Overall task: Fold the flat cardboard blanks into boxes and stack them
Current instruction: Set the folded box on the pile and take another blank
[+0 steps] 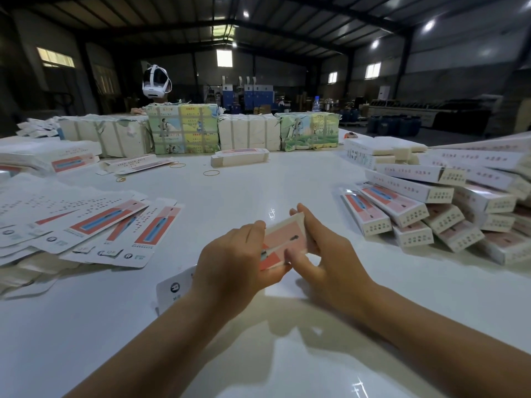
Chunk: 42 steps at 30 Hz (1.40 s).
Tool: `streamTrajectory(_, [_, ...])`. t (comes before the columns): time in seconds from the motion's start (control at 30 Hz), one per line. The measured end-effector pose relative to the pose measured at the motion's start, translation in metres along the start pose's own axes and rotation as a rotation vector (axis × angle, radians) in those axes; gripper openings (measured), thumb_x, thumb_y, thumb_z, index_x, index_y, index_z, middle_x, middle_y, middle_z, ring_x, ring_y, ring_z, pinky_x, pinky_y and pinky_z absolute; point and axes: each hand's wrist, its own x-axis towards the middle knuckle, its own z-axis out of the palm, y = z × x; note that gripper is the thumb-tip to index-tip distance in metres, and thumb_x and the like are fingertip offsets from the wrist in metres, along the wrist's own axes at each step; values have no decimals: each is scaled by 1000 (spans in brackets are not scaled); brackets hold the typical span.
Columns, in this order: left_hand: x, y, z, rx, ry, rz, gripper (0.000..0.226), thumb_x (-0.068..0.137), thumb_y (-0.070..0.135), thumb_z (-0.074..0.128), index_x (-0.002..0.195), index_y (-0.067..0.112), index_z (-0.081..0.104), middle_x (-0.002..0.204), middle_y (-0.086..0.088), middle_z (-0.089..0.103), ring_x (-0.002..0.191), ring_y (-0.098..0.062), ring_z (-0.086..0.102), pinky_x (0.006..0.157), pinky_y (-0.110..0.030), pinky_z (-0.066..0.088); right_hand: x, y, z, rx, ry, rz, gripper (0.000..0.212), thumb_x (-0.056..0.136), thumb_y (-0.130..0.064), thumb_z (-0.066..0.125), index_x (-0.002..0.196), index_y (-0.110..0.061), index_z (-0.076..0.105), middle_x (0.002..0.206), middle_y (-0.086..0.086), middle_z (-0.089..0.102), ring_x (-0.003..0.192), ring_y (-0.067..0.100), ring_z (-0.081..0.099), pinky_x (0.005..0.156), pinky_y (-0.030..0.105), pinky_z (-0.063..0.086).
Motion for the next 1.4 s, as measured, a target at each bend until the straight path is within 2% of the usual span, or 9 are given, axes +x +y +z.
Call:
streamTrajectory(0.27, [-2, 0, 2, 119, -28, 80, 59, 55, 48, 85, 85, 0, 70, 67, -10, 68, 49, -25, 62, 41, -27, 52, -1, 2, -5, -178, 49, -113, 52, 84, -24, 53, 130, 0, 53, 82, -14, 49, 80, -5, 44, 71, -5, 32])
streamTrajectory(0.47, [0, -2, 1, 47, -60, -18, 60, 69, 51, 70, 98, -1, 69, 79, -12, 71, 58, -28, 66, 47, -33, 56, 1, 1, 2, 82, -47, 44, 65, 95, -23, 55, 150, -24, 19, 131, -17, 45, 108, 0, 53, 89, 0, 37])
streamTrajectory(0.6, [2, -3, 1, -84, -75, -161, 69, 77, 65, 52, 119, 11, 60, 106, -5, 69, 81, -26, 67, 69, -37, 57, 3, 3, 2, 332, -54, 116, 51, 97, -18, 52, 127, -53, 28, 123, -34, 48, 108, -12, 54, 92, 5, 41])
streamTrajectory(0.8, [0, -7, 2, -89, -69, -105, 58, 73, 44, 75, 113, 5, 62, 98, -10, 70, 74, -31, 66, 65, -38, 57, -2, 2, 12, 1, 34, -10, 46, 93, -24, 54, 137, -27, 42, 123, -9, 60, 110, 6, 57, 99, 22, 44])
streamTrajectory(0.93, [3, -10, 2, -111, -95, -153, 65, 78, 62, 54, 125, 16, 53, 113, 0, 65, 89, -21, 63, 77, -34, 55, 1, 2, 10, 41, 30, -13, 42, 93, -23, 55, 131, -36, 43, 119, -11, 61, 106, 5, 56, 94, 23, 47])
streamTrajectory(1.0, [3, -15, 2, -149, -77, -139, 72, 71, 70, 40, 124, 22, 52, 113, 5, 63, 88, -16, 62, 76, -30, 54, 3, 3, 7, 67, 20, 11, 52, 93, -24, 57, 141, -28, 37, 134, -8, 53, 117, 7, 51, 100, 30, 45])
streamTrajectory(1.13, [1, -28, 0, -162, -150, -25, 69, 67, 62, 52, 118, 16, 60, 102, 1, 69, 74, -16, 66, 59, -12, 45, 4, 4, -6, -113, -127, -181, 81, 86, -30, 59, 146, -39, 5, 158, -15, 6, 144, 7, 13, 114, 21, 23])
streamTrajectory(1.23, [-2, -33, 2, -107, -225, 33, 65, 67, 56, 67, 116, 12, 63, 96, -1, 71, 70, -14, 66, 59, -5, 34, 5, 10, -9, -468, -179, -367, 69, 84, -19, 65, 146, -18, 34, 153, 2, 31, 138, 23, 28, 109, 32, 34])
streamTrajectory(1.4, [1, -36, 4, -51, -252, 64, 58, 76, 43, 71, 120, 6, 62, 113, -8, 67, 94, -25, 67, 80, -30, 48, 8, 19, -8, -582, -117, -431, 46, 85, -23, 66, 129, -12, 58, 124, 10, 59, 107, 30, 54, 82, 40, 49])
